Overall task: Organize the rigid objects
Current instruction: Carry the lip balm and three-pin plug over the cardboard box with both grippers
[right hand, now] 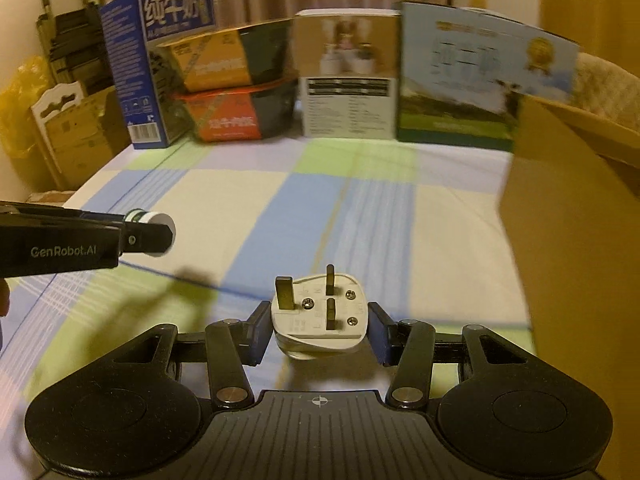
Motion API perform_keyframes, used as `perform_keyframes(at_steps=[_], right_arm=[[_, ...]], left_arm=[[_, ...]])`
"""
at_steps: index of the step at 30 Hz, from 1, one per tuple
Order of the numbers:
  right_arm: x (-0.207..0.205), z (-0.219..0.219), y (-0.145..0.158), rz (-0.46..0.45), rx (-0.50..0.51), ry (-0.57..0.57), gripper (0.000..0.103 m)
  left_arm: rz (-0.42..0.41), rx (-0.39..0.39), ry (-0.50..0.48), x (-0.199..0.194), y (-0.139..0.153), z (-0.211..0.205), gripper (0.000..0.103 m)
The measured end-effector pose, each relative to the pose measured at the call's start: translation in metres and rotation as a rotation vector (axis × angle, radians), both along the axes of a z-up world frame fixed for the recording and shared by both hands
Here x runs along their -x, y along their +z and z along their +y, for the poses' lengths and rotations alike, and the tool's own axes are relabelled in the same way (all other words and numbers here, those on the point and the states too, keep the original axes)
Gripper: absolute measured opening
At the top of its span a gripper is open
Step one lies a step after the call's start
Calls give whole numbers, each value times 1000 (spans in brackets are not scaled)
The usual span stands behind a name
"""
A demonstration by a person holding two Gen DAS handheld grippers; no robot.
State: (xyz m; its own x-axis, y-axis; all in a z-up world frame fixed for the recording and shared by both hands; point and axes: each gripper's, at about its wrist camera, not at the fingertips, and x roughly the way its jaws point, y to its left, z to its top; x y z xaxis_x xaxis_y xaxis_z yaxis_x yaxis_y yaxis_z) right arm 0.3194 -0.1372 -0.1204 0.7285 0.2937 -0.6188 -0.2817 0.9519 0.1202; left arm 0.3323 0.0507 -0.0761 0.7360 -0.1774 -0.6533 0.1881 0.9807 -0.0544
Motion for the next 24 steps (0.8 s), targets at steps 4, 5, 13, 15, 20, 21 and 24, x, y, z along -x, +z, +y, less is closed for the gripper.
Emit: perform_keyframes(at_steps=[4,5,13,15,20,21,24], right_arm=[[35,-14,10,4,-5,-20,46],[43,-17,13,3,-5,-20,46],[94,-45,41,-2,-36,-46,46],[107,-51,49,-6,-47,-47,46],[139,-63,71,-13,-84,-44,46],[143,-66,75,-16,-86,-47,46],[159,-75,86,-19,-98,-58,46]], left_arm=[[-22,-29,-39,19,13,-17,27],[-33,-35,-42,24,16,-21,27],[-24,-10,-41,74,34,-49,27],[-10,1,-38,90,40,-55,27],[8,13,-28,133,59,-69,27],[10,18,-29,141,63,-72,27],[6,25,-30,164,73,-80,27]])
